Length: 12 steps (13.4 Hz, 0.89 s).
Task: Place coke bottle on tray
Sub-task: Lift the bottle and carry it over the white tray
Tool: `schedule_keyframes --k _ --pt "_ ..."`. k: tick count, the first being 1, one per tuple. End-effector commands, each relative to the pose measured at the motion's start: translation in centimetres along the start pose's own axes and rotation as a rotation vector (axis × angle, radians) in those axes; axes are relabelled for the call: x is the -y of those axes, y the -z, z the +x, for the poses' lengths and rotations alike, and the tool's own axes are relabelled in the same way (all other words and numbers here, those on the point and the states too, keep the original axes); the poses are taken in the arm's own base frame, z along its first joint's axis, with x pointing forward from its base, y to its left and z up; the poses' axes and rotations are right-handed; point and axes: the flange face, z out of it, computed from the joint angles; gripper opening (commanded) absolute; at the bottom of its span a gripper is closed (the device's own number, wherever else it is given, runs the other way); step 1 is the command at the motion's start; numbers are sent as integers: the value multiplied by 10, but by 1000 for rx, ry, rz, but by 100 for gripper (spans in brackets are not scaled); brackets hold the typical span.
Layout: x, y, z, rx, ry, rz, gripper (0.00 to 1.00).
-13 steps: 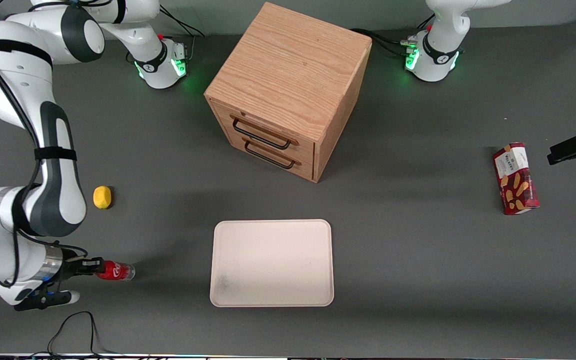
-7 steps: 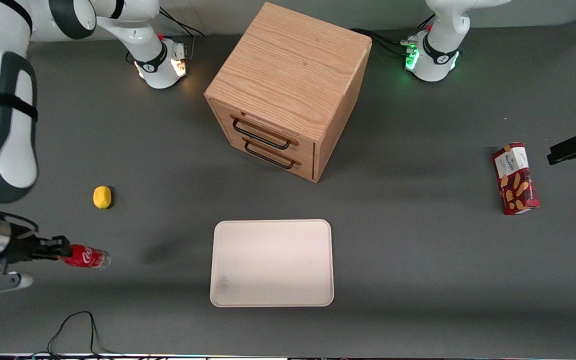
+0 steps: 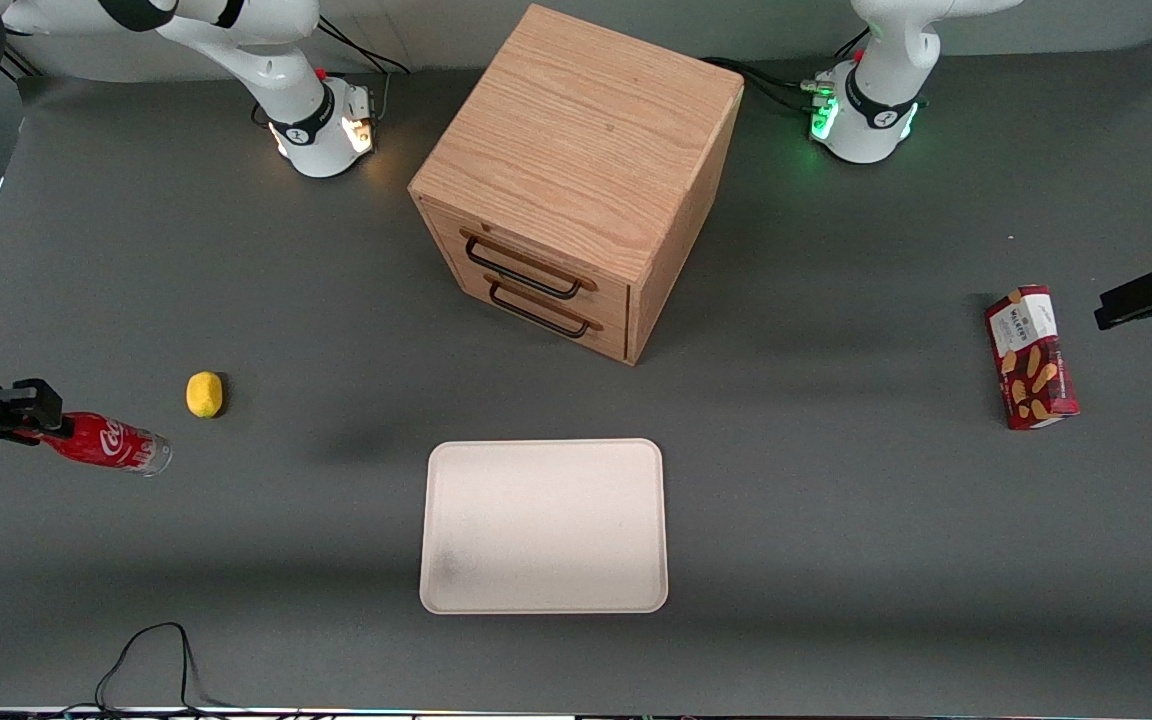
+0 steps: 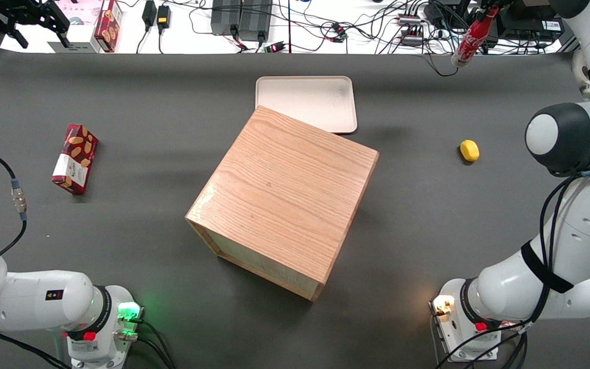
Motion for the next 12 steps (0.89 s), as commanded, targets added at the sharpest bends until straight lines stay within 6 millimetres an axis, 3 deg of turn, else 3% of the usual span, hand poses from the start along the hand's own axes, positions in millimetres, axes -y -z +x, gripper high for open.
schedule_keyframes --k 1,8,10,12 --pt "51 11 5 -18 72 -15 0" --pt "233 9 16 -106 -32 10 0" --pt "272 0 18 -126 -94 28 0" --pt "295 -9 21 -148 -132 41 0"
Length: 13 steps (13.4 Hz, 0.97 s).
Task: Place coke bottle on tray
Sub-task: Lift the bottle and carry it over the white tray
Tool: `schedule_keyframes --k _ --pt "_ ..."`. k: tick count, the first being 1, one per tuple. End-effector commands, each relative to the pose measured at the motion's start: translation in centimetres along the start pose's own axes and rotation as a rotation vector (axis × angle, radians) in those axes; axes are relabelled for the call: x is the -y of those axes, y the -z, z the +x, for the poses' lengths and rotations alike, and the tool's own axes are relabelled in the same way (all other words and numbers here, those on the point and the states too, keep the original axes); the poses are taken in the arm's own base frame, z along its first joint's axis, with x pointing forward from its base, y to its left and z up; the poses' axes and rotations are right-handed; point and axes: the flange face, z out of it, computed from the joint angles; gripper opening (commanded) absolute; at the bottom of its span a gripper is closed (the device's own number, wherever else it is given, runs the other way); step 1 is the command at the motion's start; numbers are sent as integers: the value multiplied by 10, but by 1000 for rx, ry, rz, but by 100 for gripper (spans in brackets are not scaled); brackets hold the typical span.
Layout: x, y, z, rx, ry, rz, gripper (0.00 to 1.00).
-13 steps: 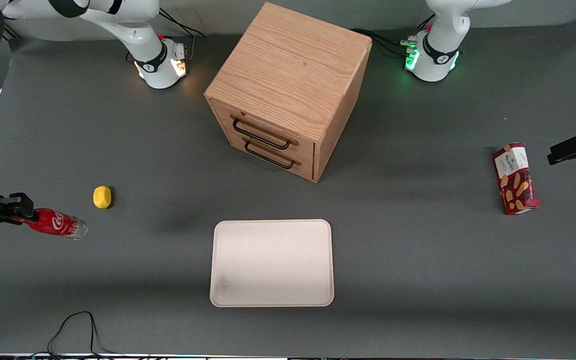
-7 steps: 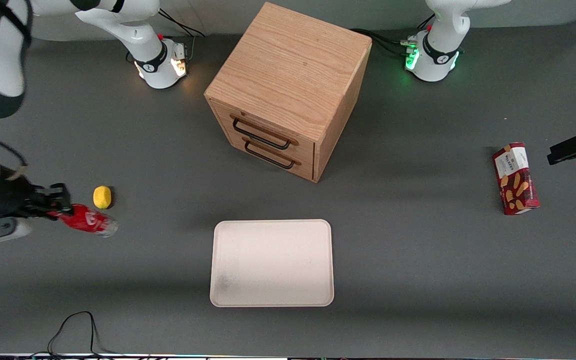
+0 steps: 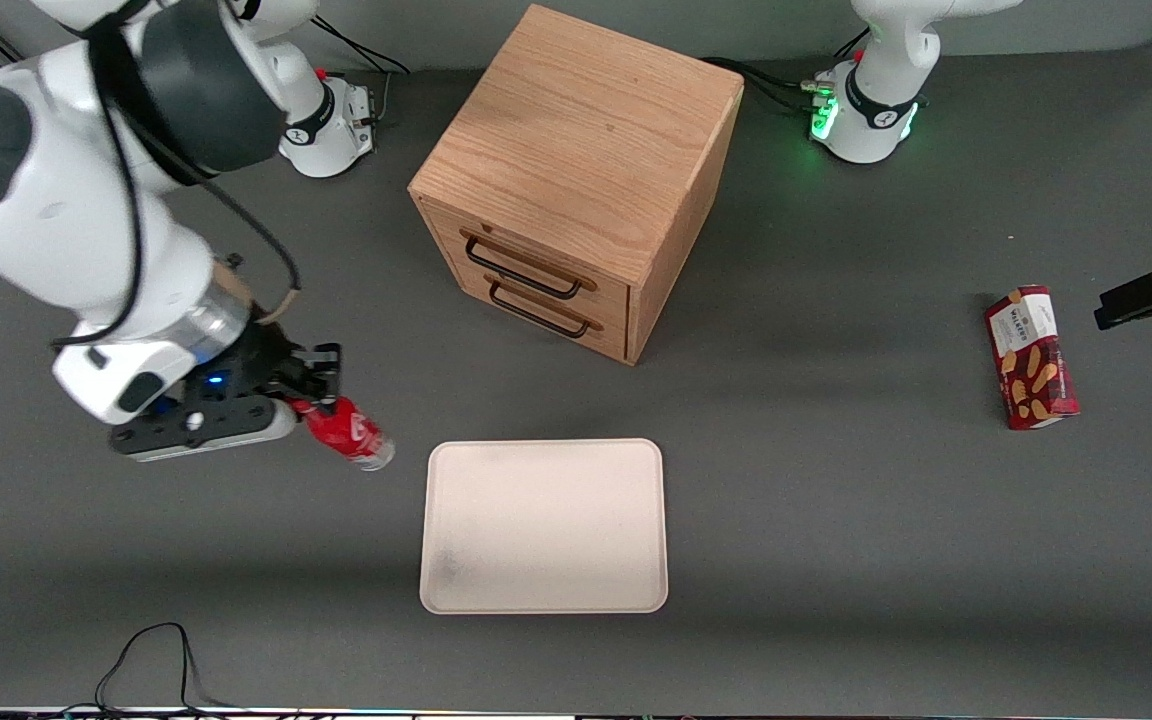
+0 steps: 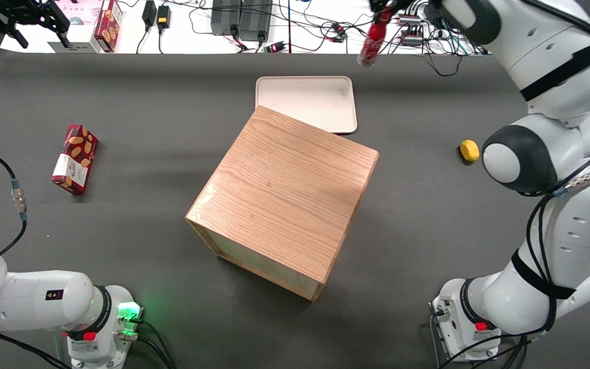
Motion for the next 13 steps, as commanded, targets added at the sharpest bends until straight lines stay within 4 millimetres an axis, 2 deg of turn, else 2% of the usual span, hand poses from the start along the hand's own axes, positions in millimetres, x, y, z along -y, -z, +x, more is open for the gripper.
schedule_keyframes --k 1,3,6,9,13 --pt "15 -8 6 -49 -61 7 0" --pt "17 -36 18 -54 -64 6 0" --pt "16 -97 37 -48 -57 -5 0" --pt "15 -151 47 -28 -19 -14 0" --pt "2 -221 59 -16 19 -18 0"
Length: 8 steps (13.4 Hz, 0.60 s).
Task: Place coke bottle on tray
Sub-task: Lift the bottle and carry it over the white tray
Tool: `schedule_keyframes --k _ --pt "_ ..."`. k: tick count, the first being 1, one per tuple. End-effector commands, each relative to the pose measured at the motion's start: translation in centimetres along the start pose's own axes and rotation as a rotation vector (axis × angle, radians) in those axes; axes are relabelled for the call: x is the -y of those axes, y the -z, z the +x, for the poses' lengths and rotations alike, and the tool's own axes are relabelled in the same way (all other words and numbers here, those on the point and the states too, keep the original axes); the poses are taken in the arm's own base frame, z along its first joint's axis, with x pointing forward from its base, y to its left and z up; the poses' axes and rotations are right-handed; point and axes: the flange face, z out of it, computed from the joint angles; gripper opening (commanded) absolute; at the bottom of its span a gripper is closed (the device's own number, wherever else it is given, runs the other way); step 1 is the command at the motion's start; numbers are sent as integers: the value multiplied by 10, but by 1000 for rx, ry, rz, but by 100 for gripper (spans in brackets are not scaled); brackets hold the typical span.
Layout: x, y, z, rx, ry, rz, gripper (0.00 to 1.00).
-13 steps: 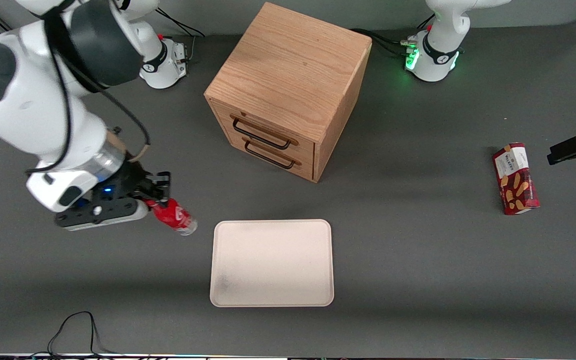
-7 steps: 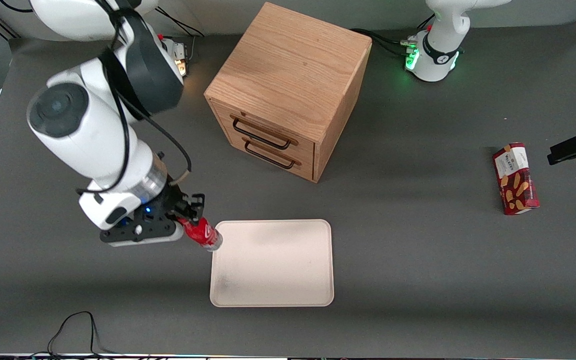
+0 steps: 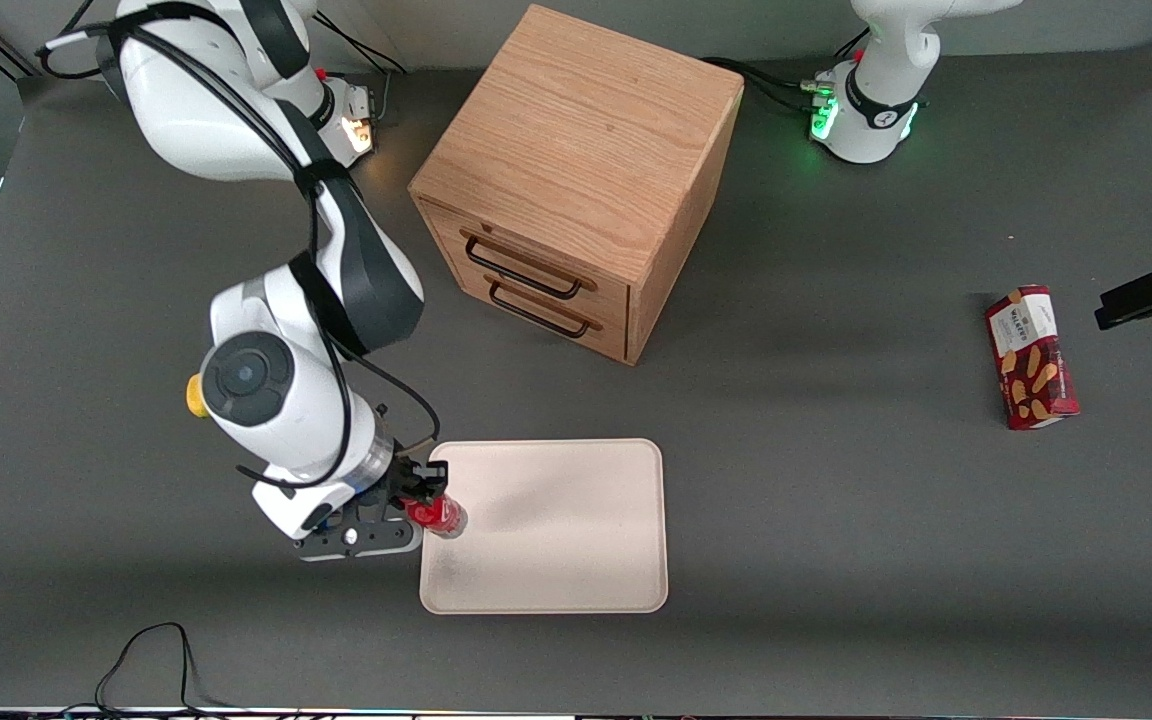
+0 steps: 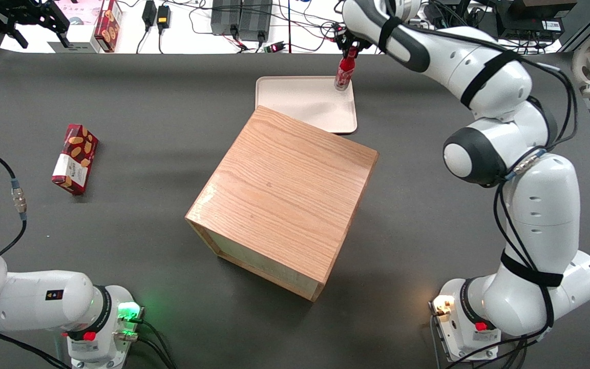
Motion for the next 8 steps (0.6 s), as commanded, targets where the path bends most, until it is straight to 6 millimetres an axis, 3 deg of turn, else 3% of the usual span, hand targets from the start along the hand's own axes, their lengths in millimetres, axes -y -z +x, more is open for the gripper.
schedule_keyframes --k 1,4,8 --pt "-11 -29 10 -21 31 -3 0" --pt "-19 -55 14 -22 63 -1 0" --pt "-19 -74 16 -44 84 4 0"
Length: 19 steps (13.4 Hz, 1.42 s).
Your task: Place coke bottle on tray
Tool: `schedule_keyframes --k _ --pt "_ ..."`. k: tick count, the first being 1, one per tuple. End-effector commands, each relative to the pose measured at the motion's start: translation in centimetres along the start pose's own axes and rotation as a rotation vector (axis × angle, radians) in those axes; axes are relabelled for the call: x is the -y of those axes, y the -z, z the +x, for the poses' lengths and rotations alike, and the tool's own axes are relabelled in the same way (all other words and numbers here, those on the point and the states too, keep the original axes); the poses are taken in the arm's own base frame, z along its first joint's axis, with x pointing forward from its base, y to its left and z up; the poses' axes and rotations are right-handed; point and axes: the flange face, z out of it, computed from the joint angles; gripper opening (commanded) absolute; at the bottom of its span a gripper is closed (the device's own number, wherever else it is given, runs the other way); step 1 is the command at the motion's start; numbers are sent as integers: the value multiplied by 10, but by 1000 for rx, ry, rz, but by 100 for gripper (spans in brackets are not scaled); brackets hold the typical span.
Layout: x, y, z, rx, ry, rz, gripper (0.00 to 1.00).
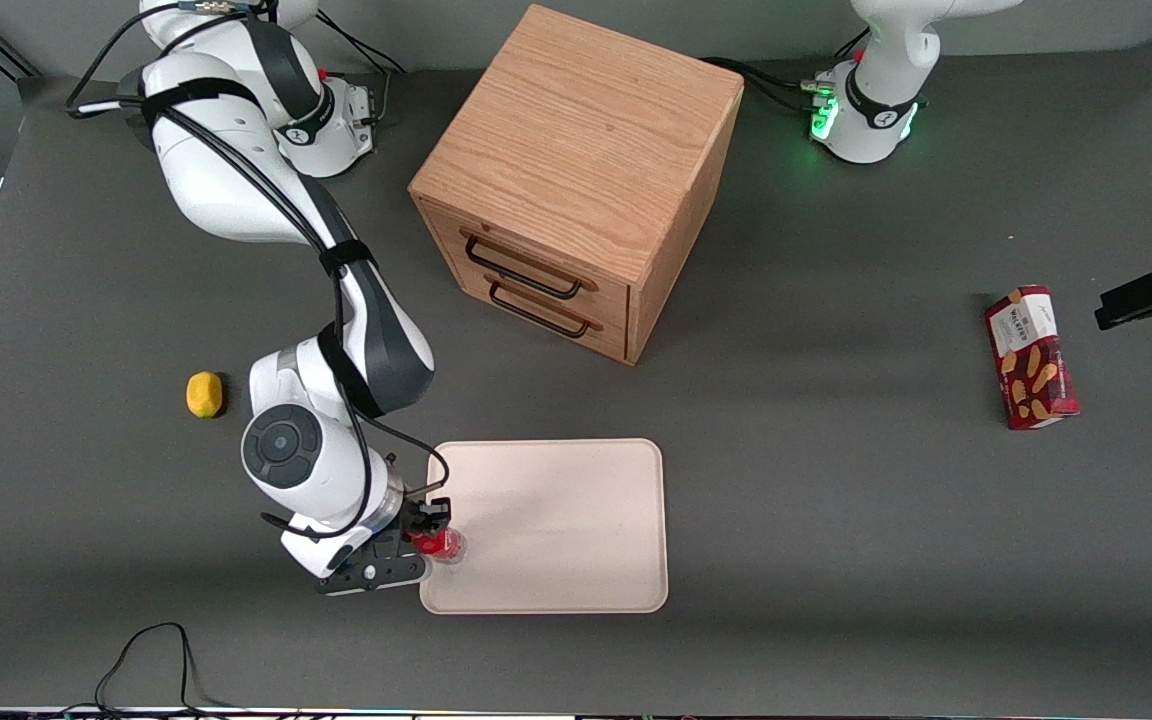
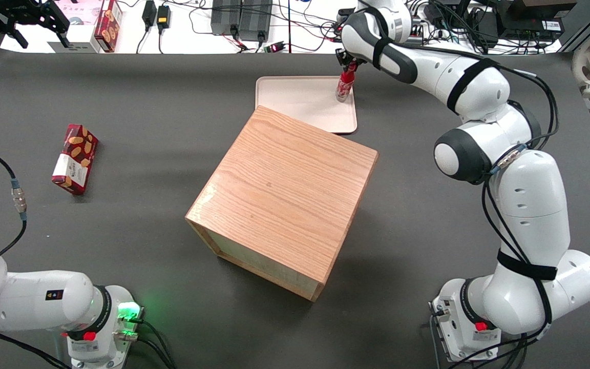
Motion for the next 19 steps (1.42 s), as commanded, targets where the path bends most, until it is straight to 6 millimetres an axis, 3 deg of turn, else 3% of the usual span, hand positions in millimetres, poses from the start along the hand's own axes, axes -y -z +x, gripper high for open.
schedule_keyframes --k 1,3,4,5,6,8,11,15,17,19 --pt "2 1 3 -27 31 3 0" --pt "2 -3 3 -30 24 5 0" --pt "2 -2 4 -33 12 6 55" --pt "2 2 4 -37 2 9 99" --pt "3 10 5 -44 -3 17 100" --pt "1 46 2 -36 -32 16 100" --pt "-17 128 -19 63 -58 -8 100" --pt "-38 253 -61 124 -81 -28 100" --pt "-69 301 -87 114 -119 -32 100" --pt "-121 335 -120 112 -180 -26 100"
